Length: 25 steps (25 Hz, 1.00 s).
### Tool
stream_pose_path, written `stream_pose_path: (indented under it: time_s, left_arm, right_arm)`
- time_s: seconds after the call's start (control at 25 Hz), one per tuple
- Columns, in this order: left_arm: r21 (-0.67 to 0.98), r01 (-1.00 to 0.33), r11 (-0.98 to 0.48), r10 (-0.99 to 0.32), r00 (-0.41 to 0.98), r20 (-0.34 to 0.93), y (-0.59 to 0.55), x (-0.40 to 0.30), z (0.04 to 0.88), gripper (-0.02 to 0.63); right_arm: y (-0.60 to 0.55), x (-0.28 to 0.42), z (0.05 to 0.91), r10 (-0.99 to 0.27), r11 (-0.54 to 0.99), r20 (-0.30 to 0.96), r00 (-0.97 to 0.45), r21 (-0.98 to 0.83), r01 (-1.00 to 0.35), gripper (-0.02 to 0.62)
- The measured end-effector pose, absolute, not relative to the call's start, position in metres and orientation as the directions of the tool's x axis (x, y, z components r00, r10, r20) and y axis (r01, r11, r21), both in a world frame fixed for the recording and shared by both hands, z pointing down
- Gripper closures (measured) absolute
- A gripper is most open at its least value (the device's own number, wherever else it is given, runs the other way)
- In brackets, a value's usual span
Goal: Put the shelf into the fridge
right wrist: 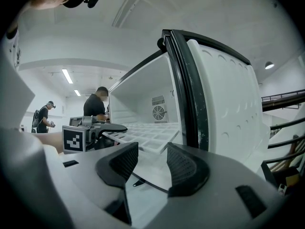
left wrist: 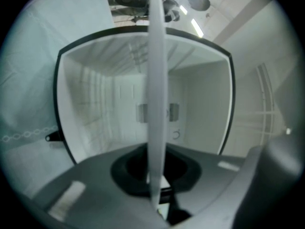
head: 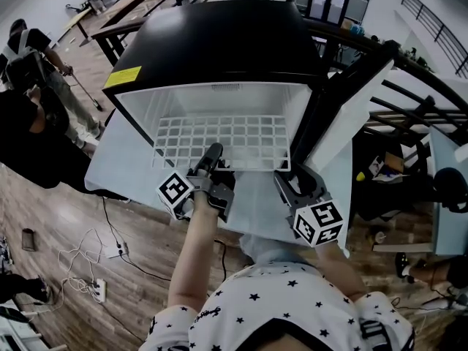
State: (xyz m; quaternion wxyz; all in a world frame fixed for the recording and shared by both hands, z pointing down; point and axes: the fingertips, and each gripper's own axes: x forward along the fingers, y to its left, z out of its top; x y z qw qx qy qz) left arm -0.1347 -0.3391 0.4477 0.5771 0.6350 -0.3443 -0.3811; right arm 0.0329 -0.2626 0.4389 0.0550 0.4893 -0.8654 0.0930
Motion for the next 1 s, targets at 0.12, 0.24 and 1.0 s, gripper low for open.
stream_pose_path:
  time_s: [0.12,0.24,1.0]
  left_arm:
    - [0.996,0.008,-0.089,-0.879,0.469,-0.082,-0.345,-0.133,0.447,0.575]
    - [0.996,-0.004,-0.093,-0.883,0.462,-0.081,-0.355,-0.133,0.447,0.575]
    - [0.996,-0.024,-0.091,-0.887,0.456,-0.070,-0.414,-0.128,0.442,0.574]
  right_arm:
    - [-0.265,0.034,0.439,-0.840,0.499,0.187,-0.510,-0.106,-0.860,0.402]
    - [-0.267,0.035,0.439,-0.842,0.495,0.186,-0.507,-0.107,-0.862,0.403]
    - [-0.282,0.032,0.443,-0.851,0.477,0.185,-0.491,-0.119,-0.871,0.413]
